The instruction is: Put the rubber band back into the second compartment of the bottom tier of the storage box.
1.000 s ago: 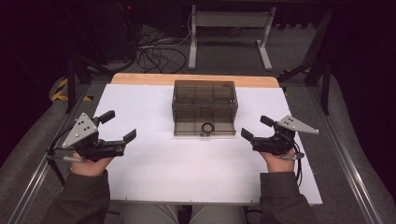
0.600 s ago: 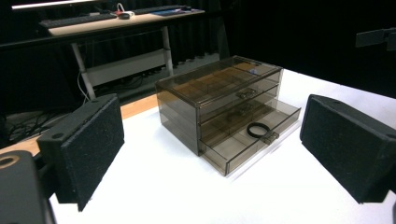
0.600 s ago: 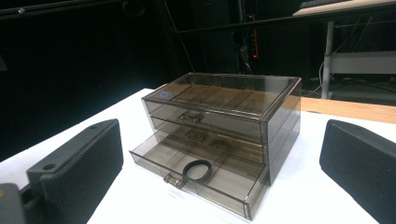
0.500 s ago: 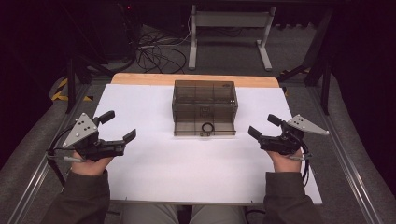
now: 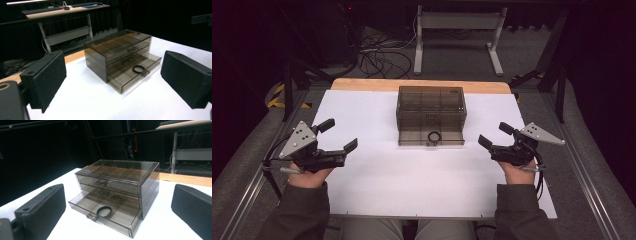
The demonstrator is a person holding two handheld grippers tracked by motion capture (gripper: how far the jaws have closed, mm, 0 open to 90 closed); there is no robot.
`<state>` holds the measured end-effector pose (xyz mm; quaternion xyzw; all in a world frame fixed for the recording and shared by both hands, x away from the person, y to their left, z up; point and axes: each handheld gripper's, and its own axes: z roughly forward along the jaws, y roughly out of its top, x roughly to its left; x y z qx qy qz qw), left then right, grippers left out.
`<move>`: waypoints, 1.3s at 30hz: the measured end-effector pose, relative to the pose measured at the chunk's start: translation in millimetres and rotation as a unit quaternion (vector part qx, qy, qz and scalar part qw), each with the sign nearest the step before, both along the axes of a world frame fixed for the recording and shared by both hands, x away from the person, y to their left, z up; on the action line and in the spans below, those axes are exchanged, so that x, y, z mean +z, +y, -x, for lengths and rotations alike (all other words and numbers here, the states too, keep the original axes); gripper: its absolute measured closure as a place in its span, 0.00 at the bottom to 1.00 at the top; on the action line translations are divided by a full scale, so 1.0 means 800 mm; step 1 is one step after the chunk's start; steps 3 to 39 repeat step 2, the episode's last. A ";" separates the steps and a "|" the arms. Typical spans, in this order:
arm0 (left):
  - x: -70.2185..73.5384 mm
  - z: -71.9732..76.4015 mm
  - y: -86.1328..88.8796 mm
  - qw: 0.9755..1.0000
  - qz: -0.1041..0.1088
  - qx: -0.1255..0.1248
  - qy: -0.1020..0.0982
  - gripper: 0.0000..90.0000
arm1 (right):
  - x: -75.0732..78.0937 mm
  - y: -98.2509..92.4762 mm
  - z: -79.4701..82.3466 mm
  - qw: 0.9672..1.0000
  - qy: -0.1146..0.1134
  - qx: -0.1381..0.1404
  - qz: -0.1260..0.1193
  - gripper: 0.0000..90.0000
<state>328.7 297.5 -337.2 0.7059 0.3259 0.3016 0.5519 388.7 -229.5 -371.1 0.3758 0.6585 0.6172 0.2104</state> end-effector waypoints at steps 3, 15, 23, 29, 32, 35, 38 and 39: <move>0.000 0.000 0.000 1.000 0.000 0.000 -0.001 0.08 | -0.001 0.000 -0.001 1.000 0.001 0.002 0.001 0.00; 0.000 0.000 0.000 1.000 0.000 0.000 -0.001 0.08 | -0.001 0.000 -0.001 1.000 0.001 0.002 0.001 0.00; 0.000 0.000 0.000 1.000 0.000 0.000 -0.001 0.08 | -0.001 0.000 -0.001 1.000 0.001 0.002 0.001 0.00; 0.000 0.000 0.000 1.000 0.000 0.000 -0.001 0.08 | -0.001 0.000 -0.001 1.000 0.001 0.002 0.001 0.00; 0.000 0.000 0.000 1.000 0.000 0.000 -0.001 0.08 | -0.001 0.000 -0.001 1.000 0.001 0.002 0.001 0.00; 0.000 0.000 0.000 1.000 0.000 0.000 -0.001 0.08 | -0.001 0.000 -0.001 1.000 0.001 0.002 0.001 0.00; 0.000 0.000 0.000 1.000 0.000 0.000 -0.001 0.08 | -0.001 0.000 -0.001 1.000 0.001 0.002 0.001 0.00; 0.000 0.000 0.000 1.000 0.000 0.000 -0.001 0.08 | -0.001 0.000 -0.001 1.000 0.001 0.002 0.001 0.00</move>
